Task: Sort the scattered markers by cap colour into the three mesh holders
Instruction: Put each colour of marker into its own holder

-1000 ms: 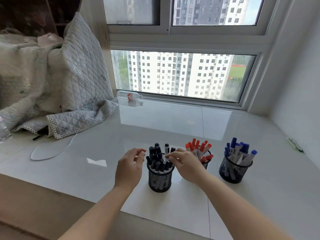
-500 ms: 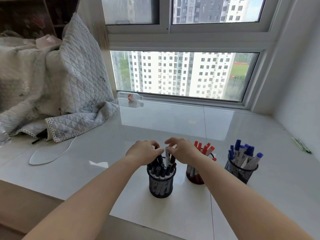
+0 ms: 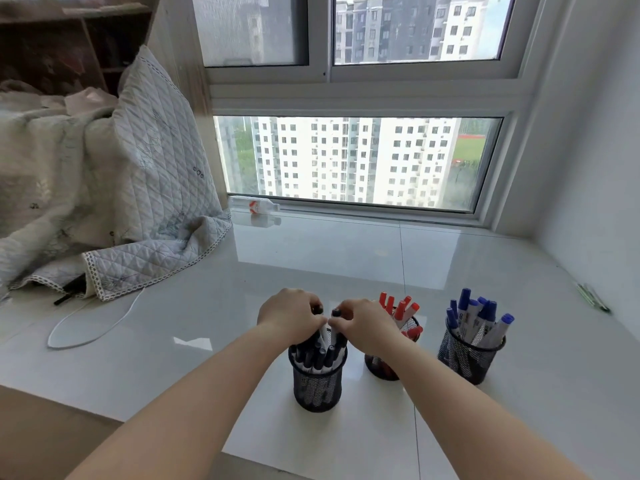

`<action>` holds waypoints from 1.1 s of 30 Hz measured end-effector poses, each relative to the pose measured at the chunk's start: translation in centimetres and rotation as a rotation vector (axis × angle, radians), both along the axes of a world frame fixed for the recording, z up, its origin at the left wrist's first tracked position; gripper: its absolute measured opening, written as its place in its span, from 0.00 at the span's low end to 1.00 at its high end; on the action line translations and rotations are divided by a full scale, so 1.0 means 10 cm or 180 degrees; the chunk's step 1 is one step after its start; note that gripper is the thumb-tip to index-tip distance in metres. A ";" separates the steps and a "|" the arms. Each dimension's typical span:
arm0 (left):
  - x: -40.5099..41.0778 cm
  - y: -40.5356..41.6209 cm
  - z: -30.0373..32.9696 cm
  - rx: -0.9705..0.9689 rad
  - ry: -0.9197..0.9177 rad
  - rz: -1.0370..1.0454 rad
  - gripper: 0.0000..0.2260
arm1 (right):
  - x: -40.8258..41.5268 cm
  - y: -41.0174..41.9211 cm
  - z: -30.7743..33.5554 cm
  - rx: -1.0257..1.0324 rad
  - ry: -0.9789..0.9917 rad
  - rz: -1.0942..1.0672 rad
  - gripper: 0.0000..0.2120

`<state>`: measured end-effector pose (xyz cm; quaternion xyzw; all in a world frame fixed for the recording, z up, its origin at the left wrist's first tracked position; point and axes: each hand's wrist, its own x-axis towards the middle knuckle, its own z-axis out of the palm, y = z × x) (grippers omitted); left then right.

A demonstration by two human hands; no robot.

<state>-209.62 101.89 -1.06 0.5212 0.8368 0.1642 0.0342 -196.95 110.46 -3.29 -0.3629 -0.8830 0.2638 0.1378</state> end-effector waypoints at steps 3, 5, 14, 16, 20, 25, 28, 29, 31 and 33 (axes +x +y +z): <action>0.03 -0.04 0.11 0.0333 0.0143 0.0067 0.11 | 0.04 0.00 0.12 0.0092 0.0491 -0.0236 0.15; 0.02 -0.09 0.24 0.0619 0.0072 0.0089 0.10 | 0.08 0.00 0.23 -0.0057 0.1035 -0.0268 0.12; -0.06 -0.42 0.49 0.2197 -0.0970 0.0429 0.07 | 0.22 -0.04 0.62 -0.0155 0.2221 -0.0478 0.08; -0.07 -0.48 0.46 0.2512 -0.1495 0.0754 0.08 | 0.25 -0.06 0.63 -0.0194 0.2460 -0.0764 0.08; -0.13 -0.57 0.37 0.2968 -0.3068 0.1515 0.06 | 0.32 -0.07 0.61 -0.1237 0.2916 -0.1402 0.07; -0.09 -0.67 0.30 0.3078 -0.5247 0.1438 0.05 | 0.33 -0.16 0.62 -0.3327 0.3476 -0.1491 0.08; -0.05 -0.68 0.25 0.2845 -0.5646 0.1006 0.04 | 0.29 -0.21 0.58 -0.3598 0.3455 -0.1182 0.04; -0.04 -0.68 0.24 0.2752 -0.5671 0.0890 0.05 | 0.27 -0.21 0.56 -0.3569 0.3374 -0.1054 0.02; -0.01 -0.67 0.22 0.2633 -0.5470 0.0772 0.06 | 0.25 -0.22 0.53 -0.3287 0.3133 -0.0867 0.04; 0.00 -0.66 0.21 0.2519 -0.4973 0.0733 0.06 | 0.23 -0.22 0.51 -0.2817 0.2815 -0.0739 0.08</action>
